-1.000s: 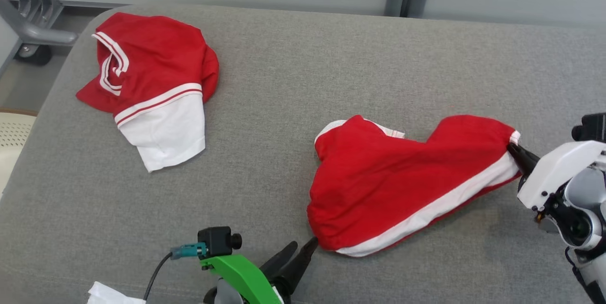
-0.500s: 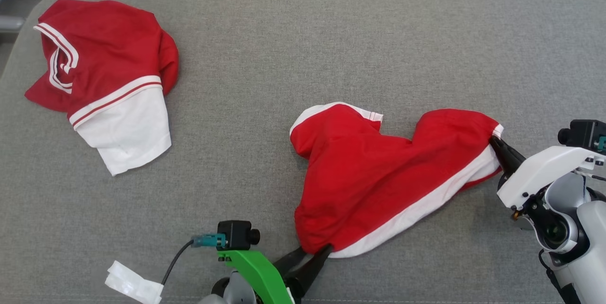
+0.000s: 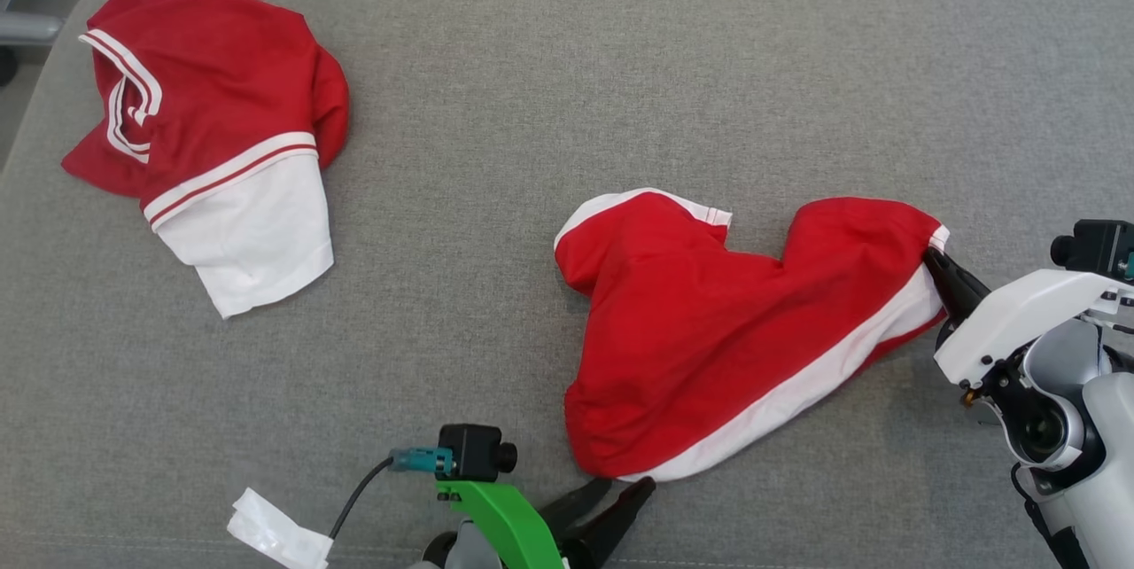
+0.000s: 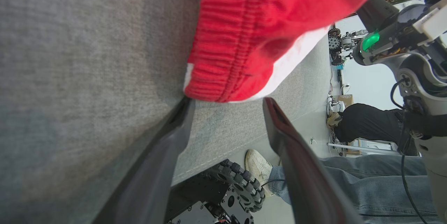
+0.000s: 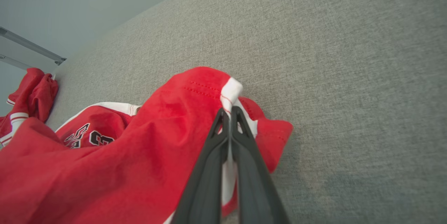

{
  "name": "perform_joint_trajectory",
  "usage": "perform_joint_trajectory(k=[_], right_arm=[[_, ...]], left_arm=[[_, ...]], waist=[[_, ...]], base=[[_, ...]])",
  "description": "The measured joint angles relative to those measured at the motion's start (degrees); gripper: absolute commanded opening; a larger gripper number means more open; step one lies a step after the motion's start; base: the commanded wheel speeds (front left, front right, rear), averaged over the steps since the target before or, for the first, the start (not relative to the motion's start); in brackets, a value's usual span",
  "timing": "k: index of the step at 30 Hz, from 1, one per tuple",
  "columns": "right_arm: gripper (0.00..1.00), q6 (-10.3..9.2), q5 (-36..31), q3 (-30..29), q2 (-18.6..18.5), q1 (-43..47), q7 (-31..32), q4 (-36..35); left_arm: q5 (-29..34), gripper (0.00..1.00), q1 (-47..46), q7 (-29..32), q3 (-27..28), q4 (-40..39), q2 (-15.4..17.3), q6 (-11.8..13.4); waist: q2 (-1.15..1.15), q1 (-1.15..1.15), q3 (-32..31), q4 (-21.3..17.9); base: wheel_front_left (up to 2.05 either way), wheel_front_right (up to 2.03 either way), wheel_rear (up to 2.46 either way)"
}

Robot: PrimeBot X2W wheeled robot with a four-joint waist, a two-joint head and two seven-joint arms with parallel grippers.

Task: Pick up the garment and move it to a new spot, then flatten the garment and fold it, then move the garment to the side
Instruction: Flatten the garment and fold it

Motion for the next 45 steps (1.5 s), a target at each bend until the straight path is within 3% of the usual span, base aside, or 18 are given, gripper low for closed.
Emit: perform_joint_trajectory(k=[21, 23, 25, 27, 33, 36, 39, 45], right_arm=[[0.00, 0.00, -1.15, 1.24, 1.18, -1.30, 0.34, -0.74], [0.00, 0.00, -1.18, 1.24, 1.18, -1.31, 0.62, -0.93], [0.00, 0.00, -1.53, 1.24, 1.15, -1.34, 0.83, -1.02], [0.00, 0.00, -1.58, 1.20, 1.12, -1.34, 0.89, -1.15], [0.00, 0.00, -1.56, 1.25, 1.27, -2.26, 1.35, -3.24], [0.00, 0.24, -1.41, 1.29, 1.32, -3.83, 1.34, -5.24], [0.00, 1.56, -0.26, 1.37, 1.55, -4.85, 1.35, -7.62], [0.00, 3.89, 2.49, 0.98, 1.14, -5.45, 1.87, -13.22]], left_arm=[[-0.75, 1.00, -1.58, -5.71, -2.27, 4.10, -0.23, -0.09], [-1.23, 0.65, -2.08, -5.81, -2.76, 4.09, -0.21, -0.09], [-1.64, 0.42, -2.48, -6.27, -3.77, 3.91, -0.21, -0.09], [-2.11, 0.00, -2.75, -6.94, -4.20, 3.74, -0.10, -0.02], [-3.48, 0.00, -4.07, -8.06, -4.35, 2.79, 0.02, 0.02], [-3.64, 0.00, -5.60, -8.02, -3.74, -0.05, 1.91, 0.02], [-3.90, 0.00, -7.97, -6.72, -2.57, -4.97, 6.62, 0.02], [-3.78, 0.00, -13.56, -2.53, 1.53, -16.97, 19.44, 0.02]], waist=[[0.00, 0.00, -0.13, -1.16], [0.00, 0.00, -0.06, -1.50], [0.00, 0.00, 0.06, -1.82], [0.00, 0.00, 0.14, -2.09], [0.00, 0.00, 0.42, -2.43], [0.00, 0.00, 0.43, -2.57], [0.00, 0.00, 0.04, -2.61], [0.00, 0.00, -1.50, -2.66]], base=[[0.00, 0.00, 0.00], [0.00, 0.00, 0.00], [0.00, 0.00, 0.00], [0.00, 0.00, 0.00], [0.00, 0.00, 0.00], [0.00, 0.00, 0.00], [0.00, 0.00, 0.00], [0.00, 0.00, 0.00]])
